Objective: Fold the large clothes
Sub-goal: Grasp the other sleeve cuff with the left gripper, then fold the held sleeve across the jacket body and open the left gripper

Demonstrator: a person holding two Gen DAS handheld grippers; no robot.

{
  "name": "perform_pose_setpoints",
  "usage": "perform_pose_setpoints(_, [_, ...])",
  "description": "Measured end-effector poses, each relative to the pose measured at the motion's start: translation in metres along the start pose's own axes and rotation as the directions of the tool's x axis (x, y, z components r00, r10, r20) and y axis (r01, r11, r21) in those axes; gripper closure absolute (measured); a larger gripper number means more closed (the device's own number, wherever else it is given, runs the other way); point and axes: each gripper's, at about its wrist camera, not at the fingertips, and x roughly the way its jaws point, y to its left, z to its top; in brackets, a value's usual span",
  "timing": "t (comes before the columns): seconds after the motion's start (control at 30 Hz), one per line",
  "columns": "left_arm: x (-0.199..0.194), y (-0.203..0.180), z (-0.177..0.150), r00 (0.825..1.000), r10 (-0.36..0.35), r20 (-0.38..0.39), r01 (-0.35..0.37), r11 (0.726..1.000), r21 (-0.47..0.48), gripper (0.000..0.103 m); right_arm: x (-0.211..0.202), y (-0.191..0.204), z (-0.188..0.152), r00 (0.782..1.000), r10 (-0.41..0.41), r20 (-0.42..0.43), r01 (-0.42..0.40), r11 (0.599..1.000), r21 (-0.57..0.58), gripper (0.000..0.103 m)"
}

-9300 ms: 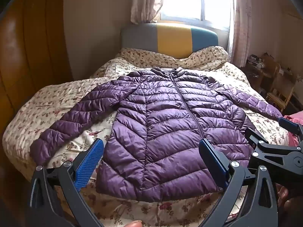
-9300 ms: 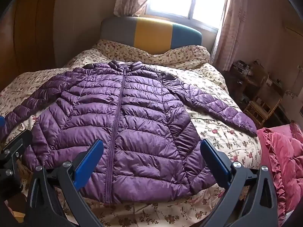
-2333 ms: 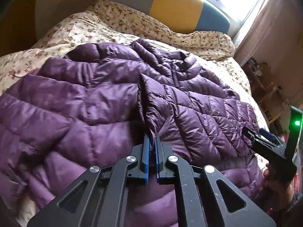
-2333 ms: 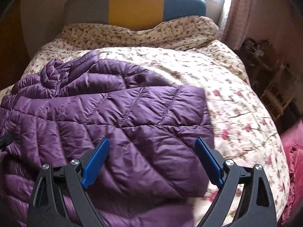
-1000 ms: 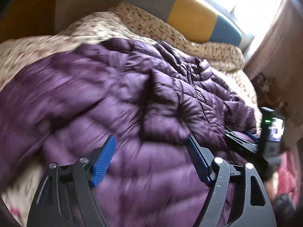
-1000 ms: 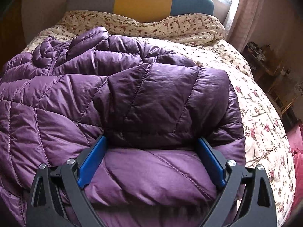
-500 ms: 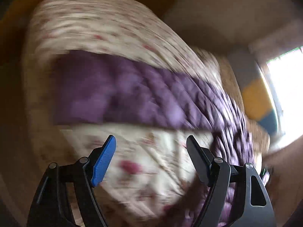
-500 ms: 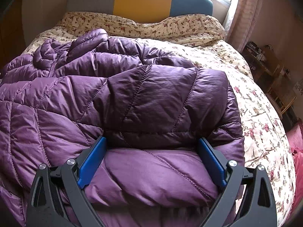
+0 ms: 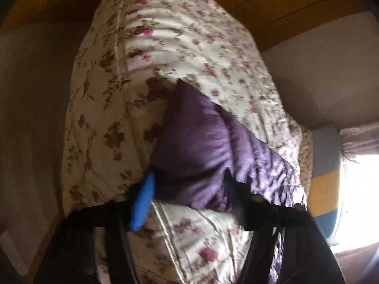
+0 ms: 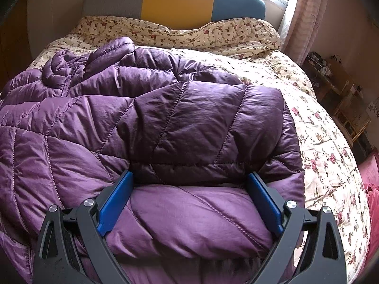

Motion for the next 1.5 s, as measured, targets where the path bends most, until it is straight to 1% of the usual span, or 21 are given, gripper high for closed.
perform_pose_setpoints(0.07, [0.001,0.003,0.003,1.000,0.008,0.005,-0.008,1.000,0.016,0.082,0.000,0.000,0.000,1.000,0.000,0.000,0.000,1.000,0.000,0.008])
perform_pose_setpoints(0.13, [-0.003,-0.006,0.004,1.000,0.014,0.020,-0.016,0.997,0.077,0.089,0.000,0.000,0.000,1.000,0.000,-0.001,0.000,1.000,0.000,0.008])
perform_pose_setpoints(0.23, [-0.012,-0.035,0.002,0.998,0.009,0.064,-0.021,0.981,0.195,0.090,0.000,-0.001,0.000,1.000,0.001,0.000,-0.001,1.000,0.000,0.008])
perform_pose_setpoints(0.37, [-0.015,-0.081,-0.003,0.995,-0.068,0.072,0.042,0.947,0.318,0.093,0.000,-0.001,0.000,1.000,0.003,-0.001,-0.003,1.000,0.001,0.008])
perform_pose_setpoints(0.5, [-0.006,-0.136,-0.016,0.988,-0.149,0.034,0.122,0.901,0.416,0.095,0.000,-0.001,0.000,1.000,0.002,0.000,-0.002,1.000,0.000,0.008])
perform_pose_setpoints(0.6, [0.011,-0.181,-0.036,0.982,-0.190,-0.015,0.172,0.848,0.502,0.096,0.000,-0.001,0.000,1.000,0.003,-0.001,-0.003,1.000,0.001,0.008])
perform_pose_setpoints(0.63, [0.017,-0.197,-0.045,0.978,-0.205,-0.045,0.198,0.828,0.524,0.096,0.000,-0.001,0.000,1.000,0.004,-0.001,-0.004,1.000,0.001,0.008])
perform_pose_setpoints(0.7, [0.029,-0.228,-0.065,0.968,-0.229,-0.097,0.243,0.785,0.570,0.096,0.000,-0.001,0.000,1.000,0.005,-0.001,-0.005,1.000,0.002,0.008])
perform_pose_setpoints(0.73, [0.032,-0.238,-0.074,0.965,-0.236,-0.118,0.260,0.771,0.581,0.096,0.000,-0.001,0.000,1.000,0.006,-0.001,-0.006,1.000,0.002,0.008])
perform_pose_setpoints(0.8, [0.045,-0.266,-0.097,0.950,-0.250,-0.185,0.310,0.729,0.610,0.096,0.000,-0.001,0.000,1.000,0.006,-0.001,-0.006,1.000,0.003,0.008])
perform_pose_setpoints(0.83, [0.051,-0.276,-0.104,0.946,-0.251,-0.204,0.324,0.714,0.621,0.096,0.000,-0.001,0.000,1.000,0.005,-0.001,-0.005,1.000,0.002,0.008])
perform_pose_setpoints(0.87, [0.057,-0.289,-0.117,0.935,-0.258,-0.243,0.355,0.691,0.630,0.096,0.000,-0.001,0.000,1.000,0.006,-0.001,-0.006,1.000,0.002,0.008])
perform_pose_setpoints(0.9, [0.062,-0.298,-0.126,0.929,-0.261,-0.264,0.371,0.676,0.637,0.096,0.000,-0.001,0.000,1.000,0.006,-0.001,-0.006,1.000,0.002,0.008])
perform_pose_setpoints(0.93, [0.067,-0.309,-0.139,0.922,-0.259,-0.288,0.387,0.654,0.651,0.096,0.001,-0.001,0.000,1.000,0.006,-0.001,-0.006,1.000,0.003,0.008])
perform_pose_setpoints(1.13, [0.092,-0.362,-0.217,0.861,-0.248,-0.443,0.504,0.533,0.680,0.096,0.001,-0.002,0.000,1.000,0.008,-0.001,-0.008,1.000,0.004,0.008])
perform_pose_setpoints(1.2, [0.098,-0.374,-0.246,0.833,-0.240,-0.498,0.547,0.491,0.678,0.096,0.001,-0.001,0.000,1.000,0.011,-0.002,-0.011,1.000,0.006,0.008])
perform_pose_setpoints(1.3, [0.104,-0.385,-0.280,0.794,-0.230,-0.562,0.600,0.443,0.667,0.096,0.001,0.000,0.000,1.000,0.017,-0.002,-0.017,1.000,0.010,0.008])
perform_pose_setpoints(1.33, [0.107,-0.388,-0.292,0.776,-0.224,-0.590,0.622,0.426,0.657,0.096,0.001,0.000,0.000,1.000,0.016,-0.002,-0.016,1.000,0.010,0.008])
perform_pose_setpoints(1.4, [0.112,-0.393,-0.314,0.741,-0.209,-0.637,0.661,0.393,0.639,0.096,0.001,0.000,0.000,1.000,0.018,-0.001,-0.018,1.000,0.012,0.008])
perform_pose_setpoints(1.43, [0.115,-0.394,-0.322,0.734,-0.203,-0.648,0.669,0.383,0.637,0.096,0.001,0.000,0.000,1.000,0.020,-0.002,-0.020,1.000,0.013,0.008])
perform_pose_setpoints(1.5, [0.122,-0.395,-0.336,0.705,-0.186,-0.684,0.698,0.356,0.622,0.096,0.001,0.002,0.000,1.000,0.022,-0.001,-0.022,1.000,0.015,0.008])
